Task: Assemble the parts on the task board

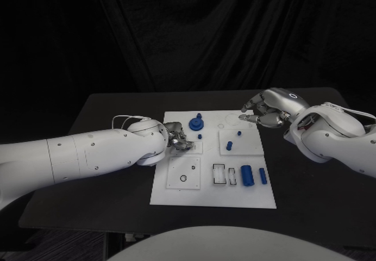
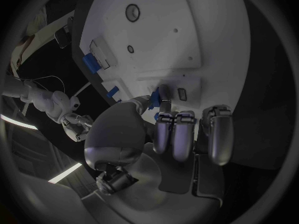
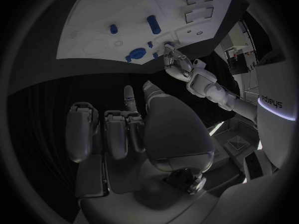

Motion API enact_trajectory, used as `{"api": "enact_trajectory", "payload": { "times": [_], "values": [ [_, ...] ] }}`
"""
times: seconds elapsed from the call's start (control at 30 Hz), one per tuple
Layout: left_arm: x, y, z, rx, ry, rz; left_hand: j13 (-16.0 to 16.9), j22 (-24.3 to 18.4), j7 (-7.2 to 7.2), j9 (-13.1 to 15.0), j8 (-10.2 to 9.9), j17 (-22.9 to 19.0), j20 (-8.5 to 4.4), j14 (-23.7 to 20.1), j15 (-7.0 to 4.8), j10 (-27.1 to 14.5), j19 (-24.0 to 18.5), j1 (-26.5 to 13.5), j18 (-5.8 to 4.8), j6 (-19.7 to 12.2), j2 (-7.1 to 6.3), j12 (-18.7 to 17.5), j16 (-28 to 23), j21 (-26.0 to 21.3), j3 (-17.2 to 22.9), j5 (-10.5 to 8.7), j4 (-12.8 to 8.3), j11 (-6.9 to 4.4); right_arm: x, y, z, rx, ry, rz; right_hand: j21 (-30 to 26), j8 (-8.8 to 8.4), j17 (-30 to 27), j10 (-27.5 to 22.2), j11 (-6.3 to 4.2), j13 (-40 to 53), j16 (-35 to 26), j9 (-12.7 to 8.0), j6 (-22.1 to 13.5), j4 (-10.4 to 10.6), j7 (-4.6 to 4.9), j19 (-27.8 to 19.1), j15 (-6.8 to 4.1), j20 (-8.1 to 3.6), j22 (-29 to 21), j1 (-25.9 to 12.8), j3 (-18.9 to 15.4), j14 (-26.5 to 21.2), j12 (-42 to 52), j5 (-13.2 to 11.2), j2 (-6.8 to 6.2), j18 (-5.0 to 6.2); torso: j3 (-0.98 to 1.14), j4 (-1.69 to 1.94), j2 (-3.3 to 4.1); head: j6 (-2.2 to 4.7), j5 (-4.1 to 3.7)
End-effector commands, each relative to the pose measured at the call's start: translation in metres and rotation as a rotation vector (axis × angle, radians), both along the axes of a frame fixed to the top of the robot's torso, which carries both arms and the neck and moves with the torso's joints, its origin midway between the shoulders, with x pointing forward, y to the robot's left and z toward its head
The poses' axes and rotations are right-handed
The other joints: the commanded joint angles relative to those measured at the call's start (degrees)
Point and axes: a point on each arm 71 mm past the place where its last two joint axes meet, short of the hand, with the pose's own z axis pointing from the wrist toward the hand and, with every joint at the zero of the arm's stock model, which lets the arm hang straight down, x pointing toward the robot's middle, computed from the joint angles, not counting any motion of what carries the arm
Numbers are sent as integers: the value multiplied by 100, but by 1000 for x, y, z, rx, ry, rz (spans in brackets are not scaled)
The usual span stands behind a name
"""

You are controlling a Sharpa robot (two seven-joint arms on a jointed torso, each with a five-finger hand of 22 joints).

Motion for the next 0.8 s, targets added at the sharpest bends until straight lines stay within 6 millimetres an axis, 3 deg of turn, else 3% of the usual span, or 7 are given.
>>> {"api": "enact_trajectory", "payload": {
  "times": [0.03, 0.27, 0.5, 0.67, 0.8],
  "values": [
    [-5, 1, -8, 19, 41, -8, 1508, 622, 36, 5, -15, 1506, 15, 605, -7, 586, -20, -41, 15, -3, 11, 22, 37, -16, -30, -20, 2, 7, 0, -1, -2, -8, 14, -16, -25, -18, 1131, 461, 28, 1352, -34, -6, 48, -1, 12, 164, 32, 34, 1185, 0, 26, 509, -27, 39, 46, -24, -2, 2, 3, -1, 4],
    [-4, 4, -8, 21, 41, -2, 1508, 624, 33, 8, -28, 1506, 15, 605, -8, 586, -19, -39, 15, 4, 22, 22, 37, -17, -62, 12, 8, 5, 0, -2, -3, -11, 20, -17, -25, -24, 1134, 460, 25, 1351, -31, -14, 54, -6, 9, 164, 28, 31, 1186, 23, 32, 510, -28, 103, 46, -24, -5, 5, 5, -1, 14],
    [-4, 4, -8, 16, 38, -4, 1508, 634, 47, 15, -90, 1506, 21, 605, 0, 586, -15, -190, 15, 34, 25, 22, 37, -28, -322, -327, 116, 17, 0, -2, -4, -13, 25, -18, -28, -26, 1132, 461, 24, 1352, -33, -16, 53, -6, 9, 163, 27, 30, 1185, 29, 33, 509, -27, 122, 45, -23, -7, 10, 2, -1, 10],
    [-4, 5, -9, 14, 36, -3, 1508, 632, 49, 15, -98, 1506, 22, 605, 1, 586, -17, -210, 16, 37, 29, 22, 37, -31, -353, -340, 120, 18, 0, -2, -4, -16, 28, -20, -33, -28, 1131, 462, 23, 1353, -33, -18, 54, -8, 9, 161, 26, 29, 1183, 35, 34, 509, -26, 139, 45, -22, -7, 7, 2, -1, 5],
    [-4, 6, -8, 12, 34, 0, 1508, 639, 36, 23, -112, 1506, 21, 605, -1, 586, -13, -162, 15, 51, 55, 22, 37, -32, -382, -236, 83, 11, 0, -2, -4, -17, 31, -21, -34, -30, 1127, 462, 23, 1353, -36, -20, 55, -9, 8, 161, 26, 29, 1183, 42, 37, 508, -26, 155, 46, -22, -7, 3, 4, -1, 11]
  ]
}}
